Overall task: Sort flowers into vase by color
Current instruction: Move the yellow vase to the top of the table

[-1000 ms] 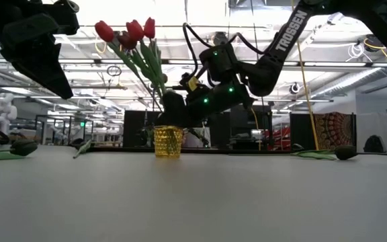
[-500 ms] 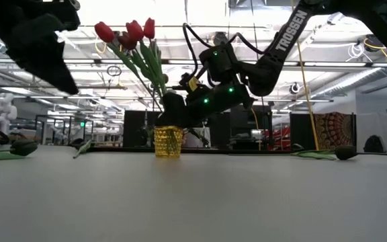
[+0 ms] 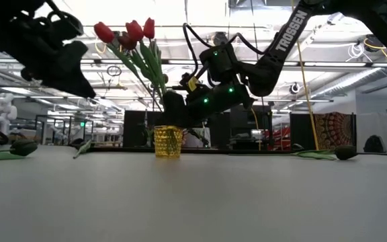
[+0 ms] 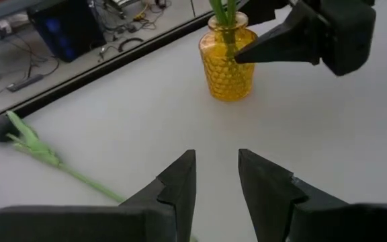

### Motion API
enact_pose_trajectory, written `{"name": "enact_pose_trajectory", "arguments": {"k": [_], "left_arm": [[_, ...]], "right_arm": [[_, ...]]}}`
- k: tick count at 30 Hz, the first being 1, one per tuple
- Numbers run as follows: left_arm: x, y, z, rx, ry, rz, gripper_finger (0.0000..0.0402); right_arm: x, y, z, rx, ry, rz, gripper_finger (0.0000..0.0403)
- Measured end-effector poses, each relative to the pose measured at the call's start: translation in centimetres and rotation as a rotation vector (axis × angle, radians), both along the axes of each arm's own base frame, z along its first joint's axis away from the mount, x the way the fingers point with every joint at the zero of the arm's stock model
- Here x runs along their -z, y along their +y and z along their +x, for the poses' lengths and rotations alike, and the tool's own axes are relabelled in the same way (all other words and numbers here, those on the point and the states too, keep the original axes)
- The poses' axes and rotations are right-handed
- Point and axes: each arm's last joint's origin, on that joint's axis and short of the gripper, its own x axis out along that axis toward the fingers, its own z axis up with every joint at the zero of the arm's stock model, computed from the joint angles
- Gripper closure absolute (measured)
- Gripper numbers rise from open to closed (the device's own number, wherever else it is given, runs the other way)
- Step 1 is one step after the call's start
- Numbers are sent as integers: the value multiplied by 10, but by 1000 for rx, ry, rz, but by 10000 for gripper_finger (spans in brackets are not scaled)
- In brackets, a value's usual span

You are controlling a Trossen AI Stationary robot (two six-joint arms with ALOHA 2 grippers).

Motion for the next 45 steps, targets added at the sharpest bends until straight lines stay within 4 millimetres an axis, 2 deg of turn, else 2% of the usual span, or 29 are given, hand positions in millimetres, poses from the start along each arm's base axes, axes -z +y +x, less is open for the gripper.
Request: {"name": "enact_pose_trajectory", "arguments": {"k": [4, 10, 15, 21, 29, 39, 45], "left_arm": [[4, 8, 5, -11, 14, 13, 309], [4, 20, 14, -29, 31, 13, 392], [10, 30, 21, -32, -14, 1, 397], [22, 40, 31, 73, -144, -31, 399], [31, 70, 30, 125, -118, -5, 400], [19, 110, 36, 210, -176, 50, 401], [20, 122, 36, 221, -201, 21, 401]], "right_arm": [[0, 1, 0, -2, 0, 0, 76], [0, 3, 1, -9, -2, 1, 76], [-1, 3, 1, -11, -19, -2, 76], [-1, 3, 1, -10, -24, -3, 76], [-2, 3, 1, -10, -26, -3, 76], [-2, 3, 1, -10, -27, -4, 76], [-2, 3, 1, -10, -28, -4, 76]]}}
